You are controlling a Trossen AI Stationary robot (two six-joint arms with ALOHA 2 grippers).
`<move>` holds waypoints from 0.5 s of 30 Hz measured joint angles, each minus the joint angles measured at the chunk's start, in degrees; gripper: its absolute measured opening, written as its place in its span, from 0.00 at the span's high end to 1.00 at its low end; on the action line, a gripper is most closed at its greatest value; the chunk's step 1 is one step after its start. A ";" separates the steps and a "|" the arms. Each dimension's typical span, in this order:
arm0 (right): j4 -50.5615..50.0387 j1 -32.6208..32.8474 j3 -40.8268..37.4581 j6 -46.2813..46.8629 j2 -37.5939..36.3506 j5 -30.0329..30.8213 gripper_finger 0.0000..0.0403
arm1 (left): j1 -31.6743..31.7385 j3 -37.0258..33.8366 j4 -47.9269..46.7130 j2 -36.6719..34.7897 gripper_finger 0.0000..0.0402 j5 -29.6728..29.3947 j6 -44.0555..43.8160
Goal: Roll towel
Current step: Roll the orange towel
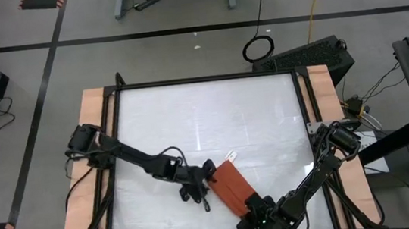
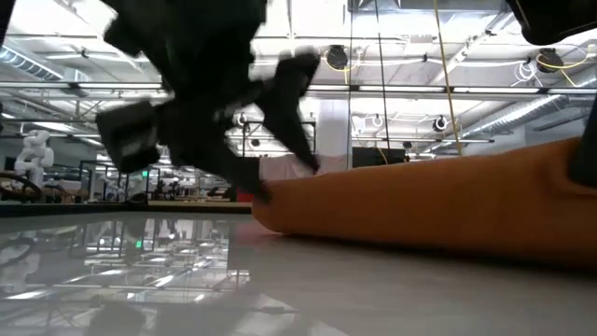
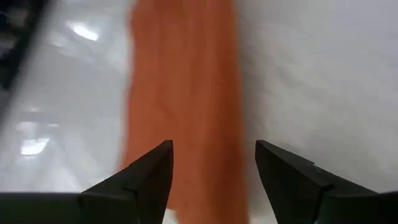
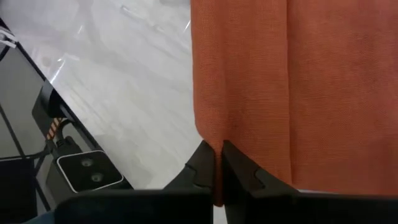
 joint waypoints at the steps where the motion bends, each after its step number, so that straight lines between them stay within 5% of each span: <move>1: 0.02 0.00 0.00 -0.17 0.00 -0.04 1.00 | 0.43 -0.02 -1.48 0.45 0.43 1.26 0.00; 9: 0.48 -0.04 -0.02 -2.72 0.00 0.10 1.00 | 2.70 0.10 -3.99 3.25 0.55 4.21 -1.07; 15: 0.79 -0.17 -0.02 -8.56 0.00 1.83 1.00 | 3.34 2.71 -9.03 4.46 0.81 6.34 -1.13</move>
